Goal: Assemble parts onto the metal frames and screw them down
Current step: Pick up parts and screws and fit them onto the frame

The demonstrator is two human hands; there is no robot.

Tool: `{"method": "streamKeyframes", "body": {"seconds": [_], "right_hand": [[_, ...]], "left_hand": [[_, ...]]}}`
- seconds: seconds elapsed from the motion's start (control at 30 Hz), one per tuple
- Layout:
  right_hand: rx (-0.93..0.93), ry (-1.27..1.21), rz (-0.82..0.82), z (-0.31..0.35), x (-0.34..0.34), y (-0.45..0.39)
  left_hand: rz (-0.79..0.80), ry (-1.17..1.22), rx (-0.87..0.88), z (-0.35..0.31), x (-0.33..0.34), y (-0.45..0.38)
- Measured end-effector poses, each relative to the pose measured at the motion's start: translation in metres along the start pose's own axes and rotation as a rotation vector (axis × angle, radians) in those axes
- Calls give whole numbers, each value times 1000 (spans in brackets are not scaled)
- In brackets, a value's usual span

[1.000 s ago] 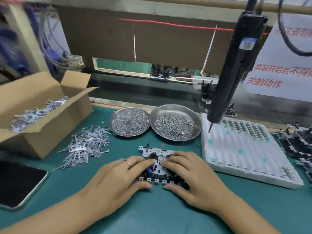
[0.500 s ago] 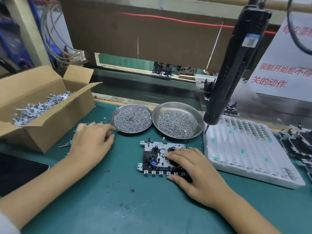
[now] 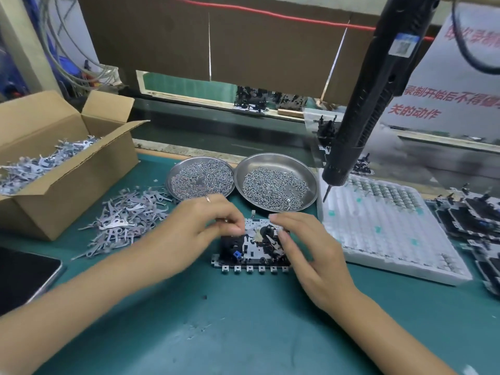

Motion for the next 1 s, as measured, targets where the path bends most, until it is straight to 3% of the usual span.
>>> {"method": "streamKeyframes", "body": {"seconds": [0.1, 0.2, 0.47, 0.73, 1.0], "right_hand": [[81, 3, 91, -1, 6, -6], [116, 57, 153, -7, 9, -3], [221, -63, 47, -10, 12, -1], [142, -66, 25, -8, 11, 3], [-9, -12, 111, -3, 11, 6]], "left_hand": [[66, -214, 186, 0, 24, -8], [49, -265, 218, 9, 31, -10], [-89, 213, 17, 20, 38, -3], [-95, 316, -247, 26, 41, 3], [-96, 267, -256, 21, 38, 4]]}}
Point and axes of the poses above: each hand's wrist, its own y-axis away from the middle knuckle, its own x-axis out of the palm, z = x × y, the point moved 3 cm from there along -y, towards the middle knuckle, and after that the axes turned 1 degree about z, right-handed, at the moved point
